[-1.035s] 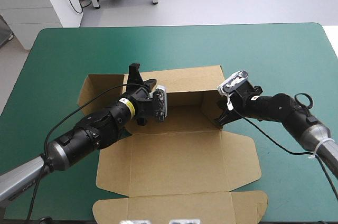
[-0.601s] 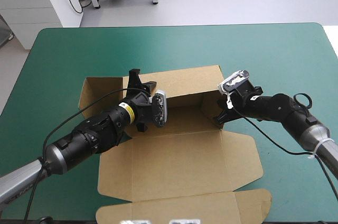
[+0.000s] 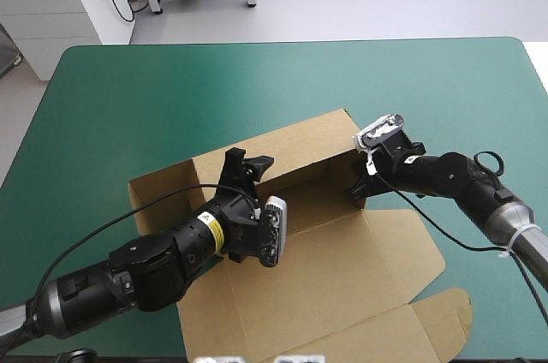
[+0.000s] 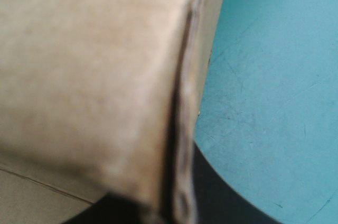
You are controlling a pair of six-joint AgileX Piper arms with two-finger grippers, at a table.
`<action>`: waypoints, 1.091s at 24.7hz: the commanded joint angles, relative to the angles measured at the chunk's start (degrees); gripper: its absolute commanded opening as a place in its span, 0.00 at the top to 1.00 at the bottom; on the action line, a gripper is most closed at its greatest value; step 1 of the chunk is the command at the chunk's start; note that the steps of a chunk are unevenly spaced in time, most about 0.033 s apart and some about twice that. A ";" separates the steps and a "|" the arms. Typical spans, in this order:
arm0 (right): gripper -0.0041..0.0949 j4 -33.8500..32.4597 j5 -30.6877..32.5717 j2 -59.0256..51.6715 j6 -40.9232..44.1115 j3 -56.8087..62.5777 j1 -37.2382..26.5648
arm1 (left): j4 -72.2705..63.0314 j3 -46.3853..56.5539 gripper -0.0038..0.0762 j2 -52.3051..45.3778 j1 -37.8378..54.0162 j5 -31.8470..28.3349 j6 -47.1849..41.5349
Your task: Fold the box
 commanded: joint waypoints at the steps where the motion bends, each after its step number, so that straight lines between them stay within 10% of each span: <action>1: 0.98 1.32 1.79 -1.41 0.78 -1.43 0.47 | 1.05 -1.44 0.24 -4.05 -5.75 -0.05 -0.99; 3: 0.98 1.32 1.66 -1.41 1.01 -1.54 0.47 | 2.22 -1.44 0.34 -5.05 -8.97 -0.05 -0.99; 7: 0.98 1.09 1.66 -1.41 1.01 -1.54 0.47 | 3.82 -2.36 0.96 -5.69 -10.81 -3.99 -0.99; 15: 0.98 0.66 0.84 -1.41 1.41 -1.54 0.47 | -5.71 -17.07 0.93 0.83 -6.75 6.14 -3.00; 27: 0.98 -0.31 1.20 -1.41 1.85 -1.54 0.47 | -34.59 -24.62 0.93 4.66 22.89 7.94 -2.34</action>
